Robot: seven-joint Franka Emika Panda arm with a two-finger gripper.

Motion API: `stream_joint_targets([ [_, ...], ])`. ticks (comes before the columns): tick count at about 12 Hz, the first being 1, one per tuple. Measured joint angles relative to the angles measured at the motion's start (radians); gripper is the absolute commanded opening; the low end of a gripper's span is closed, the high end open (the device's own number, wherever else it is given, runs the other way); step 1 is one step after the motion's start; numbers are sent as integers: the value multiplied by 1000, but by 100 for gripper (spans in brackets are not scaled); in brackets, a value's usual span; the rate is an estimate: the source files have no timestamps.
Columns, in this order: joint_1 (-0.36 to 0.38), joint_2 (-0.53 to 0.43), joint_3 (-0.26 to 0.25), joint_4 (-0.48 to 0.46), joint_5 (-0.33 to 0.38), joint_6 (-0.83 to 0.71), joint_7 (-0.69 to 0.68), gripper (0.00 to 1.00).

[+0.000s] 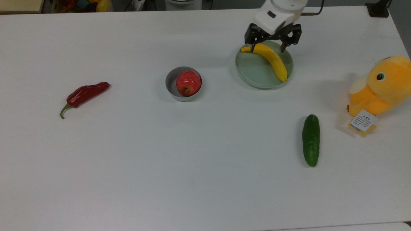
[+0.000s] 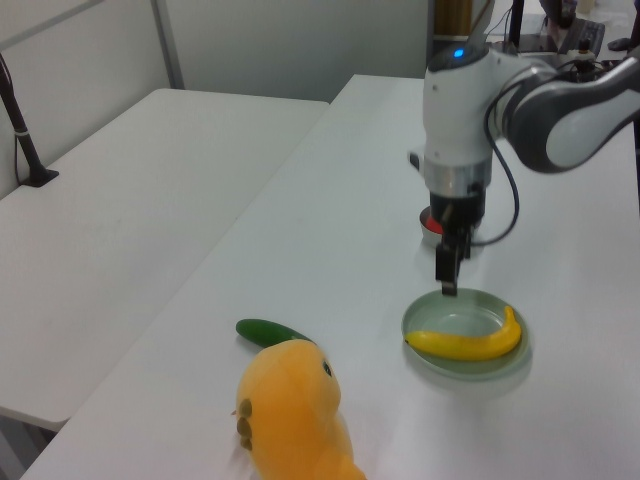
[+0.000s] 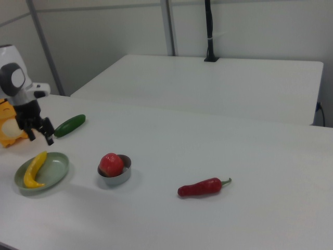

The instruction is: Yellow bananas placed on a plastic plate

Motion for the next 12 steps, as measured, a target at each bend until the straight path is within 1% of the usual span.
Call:
stream_joint_targets([
  [1, -16, -32, -22, 2, -5, 0, -21, 100],
  [2, -25, -74, -68, 3, -5, -4, -62, 100],
  [3, -29, -110, -120, 9, -5, -30, -104, 100],
  [5, -35, -172, -238, 41, -5, -95, -206, 100],
  [6, -38, -200, -313, 62, -4, -106, -264, 100],
  [7, -41, -214, -355, 80, -4, -122, -282, 100],
  [8, -52, -224, -383, 100, -4, -141, -291, 100],
  [9, -81, -230, -391, 115, 0, -146, -300, 100],
  [10, -120, -230, -392, 132, 29, -147, -333, 100],
  [12, -191, -230, -388, 148, 136, -154, -429, 100],
])
